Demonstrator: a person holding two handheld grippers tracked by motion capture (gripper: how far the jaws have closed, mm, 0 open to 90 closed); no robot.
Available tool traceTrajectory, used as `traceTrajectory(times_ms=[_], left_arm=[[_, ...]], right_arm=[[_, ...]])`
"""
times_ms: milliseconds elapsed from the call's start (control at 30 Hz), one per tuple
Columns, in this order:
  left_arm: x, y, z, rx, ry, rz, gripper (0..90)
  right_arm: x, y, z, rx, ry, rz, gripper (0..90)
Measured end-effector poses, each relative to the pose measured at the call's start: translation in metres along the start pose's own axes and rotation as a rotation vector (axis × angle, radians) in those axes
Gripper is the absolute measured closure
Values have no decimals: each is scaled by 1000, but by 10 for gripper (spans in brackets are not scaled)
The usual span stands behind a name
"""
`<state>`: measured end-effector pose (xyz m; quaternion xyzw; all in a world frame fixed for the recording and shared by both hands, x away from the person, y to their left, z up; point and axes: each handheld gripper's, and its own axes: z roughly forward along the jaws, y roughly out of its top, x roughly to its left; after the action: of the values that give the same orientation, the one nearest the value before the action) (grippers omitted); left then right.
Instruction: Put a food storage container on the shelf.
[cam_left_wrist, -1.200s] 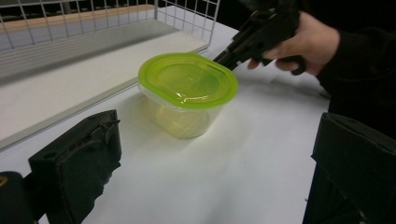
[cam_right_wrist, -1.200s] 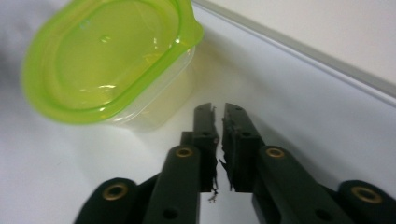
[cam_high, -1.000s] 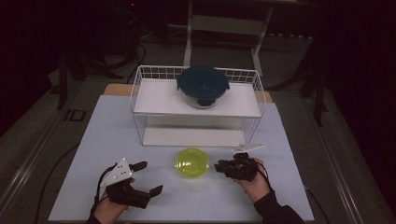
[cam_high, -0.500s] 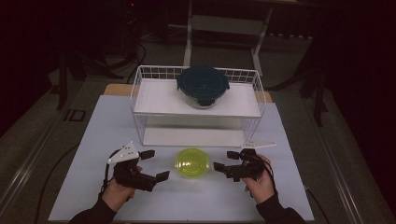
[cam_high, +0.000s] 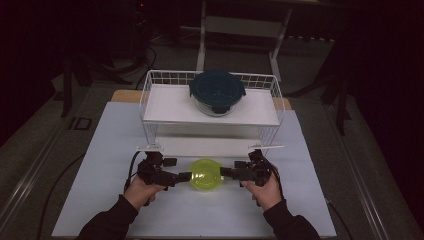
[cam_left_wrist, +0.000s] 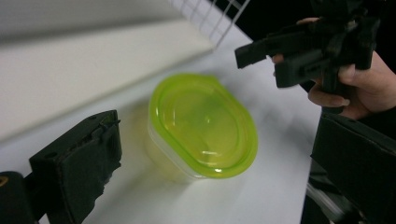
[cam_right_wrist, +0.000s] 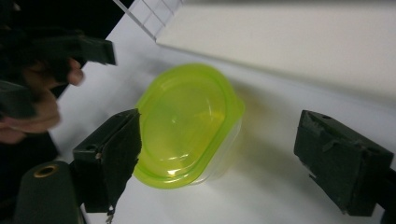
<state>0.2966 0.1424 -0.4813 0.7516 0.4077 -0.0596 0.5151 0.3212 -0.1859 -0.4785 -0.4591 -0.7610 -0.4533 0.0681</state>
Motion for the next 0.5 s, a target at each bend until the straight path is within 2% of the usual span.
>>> traceTrajectory(times_ms=[33, 133, 167, 233, 267, 333, 367, 400, 433, 500], left_arm=[[3, -1, 3, 5, -17, -29, 30], [12, -2, 9, 27, -37, -117, 65], [14, -3, 11, 27, -40, -162, 81], [20, -5, 14, 47, -45, -221, 149], [22, -6, 16, 58, -62, -247, 176], [27, -9, 20, 81, -63, -287, 270], [28, -10, 22, 85, -75, -300, 332], [29, -11, 24, 89, -72, -316, 355], [30, -11, 25, 93, -74, -322, 402], [29, -11, 28, 119, -69, -316, 480]], right_arm=[[-2, -1, 3, 14, 2, 30, 158], [-8, -4, 7, 21, 11, 95, 277], [-9, -5, 8, 21, 10, 115, 309], [-12, -7, 11, 33, 15, 161, 387], [-13, -8, 13, 34, 20, 184, 420], [-14, -9, 15, 47, 28, 208, 498], [-15, -10, 16, 50, 42, 231, 520], [-15, -11, 17, 59, 55, 246, 532], [-15, -12, 18, 68, 66, 262, 589], [-14, -13, 20, 83, 66, 266, 629]])
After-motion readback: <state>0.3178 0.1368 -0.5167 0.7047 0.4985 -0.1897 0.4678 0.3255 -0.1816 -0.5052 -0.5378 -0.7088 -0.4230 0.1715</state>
